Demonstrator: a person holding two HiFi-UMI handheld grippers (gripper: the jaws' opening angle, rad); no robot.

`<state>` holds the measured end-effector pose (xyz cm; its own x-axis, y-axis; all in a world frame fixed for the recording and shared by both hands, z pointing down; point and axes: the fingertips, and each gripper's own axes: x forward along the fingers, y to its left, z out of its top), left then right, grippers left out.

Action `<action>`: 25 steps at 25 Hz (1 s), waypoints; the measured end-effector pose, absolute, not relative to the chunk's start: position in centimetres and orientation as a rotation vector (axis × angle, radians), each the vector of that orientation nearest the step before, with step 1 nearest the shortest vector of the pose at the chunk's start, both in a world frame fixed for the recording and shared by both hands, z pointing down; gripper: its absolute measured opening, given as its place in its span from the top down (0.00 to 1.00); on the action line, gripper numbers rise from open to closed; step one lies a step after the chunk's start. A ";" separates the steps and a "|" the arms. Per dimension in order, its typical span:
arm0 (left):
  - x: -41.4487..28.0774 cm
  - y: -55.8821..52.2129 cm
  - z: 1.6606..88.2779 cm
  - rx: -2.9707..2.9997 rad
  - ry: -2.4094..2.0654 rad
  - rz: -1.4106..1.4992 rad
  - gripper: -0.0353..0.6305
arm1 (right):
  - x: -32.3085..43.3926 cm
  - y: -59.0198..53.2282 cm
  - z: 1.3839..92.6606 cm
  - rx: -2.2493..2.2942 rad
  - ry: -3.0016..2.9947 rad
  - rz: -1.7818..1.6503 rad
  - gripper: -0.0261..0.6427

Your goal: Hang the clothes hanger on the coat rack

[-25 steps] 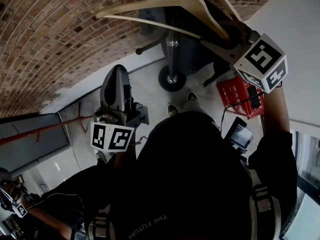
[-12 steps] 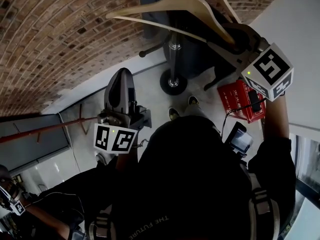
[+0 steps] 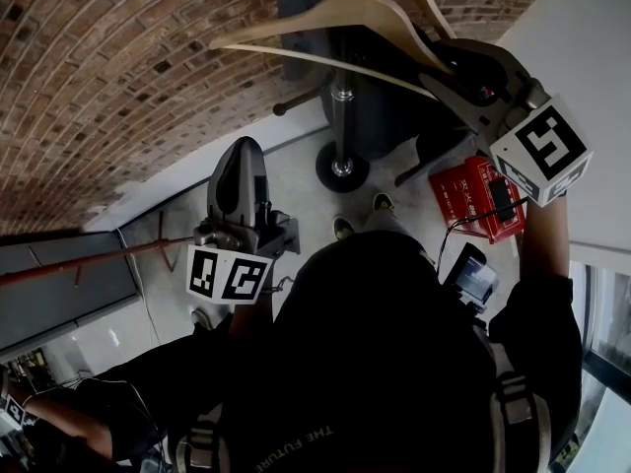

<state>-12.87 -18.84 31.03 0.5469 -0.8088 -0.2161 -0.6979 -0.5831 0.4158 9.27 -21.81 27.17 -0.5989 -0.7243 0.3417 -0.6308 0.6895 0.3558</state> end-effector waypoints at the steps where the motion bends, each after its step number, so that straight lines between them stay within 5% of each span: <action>1: -12.9 -18.9 31.0 2.506 -1.251 -0.564 0.92 | 9.4 -21.7 26.7 1.067 -2.441 -0.294 0.75; 13: -11.7 -18.4 31.0 2.523 -1.215 -0.560 0.92 | 10.8 -17.9 20.5 1.405 -2.526 -0.588 0.75; 18: -10.7 -18.1 31.0 2.530 -1.193 -0.557 0.92 | 12.5 -16.5 21.4 1.487 -2.542 -0.507 0.89; 25: -9.8 -17.9 31.2 2.527 -1.185 -0.549 0.92 | 14.0 -16.5 25.0 1.539 -2.573 -0.307 0.93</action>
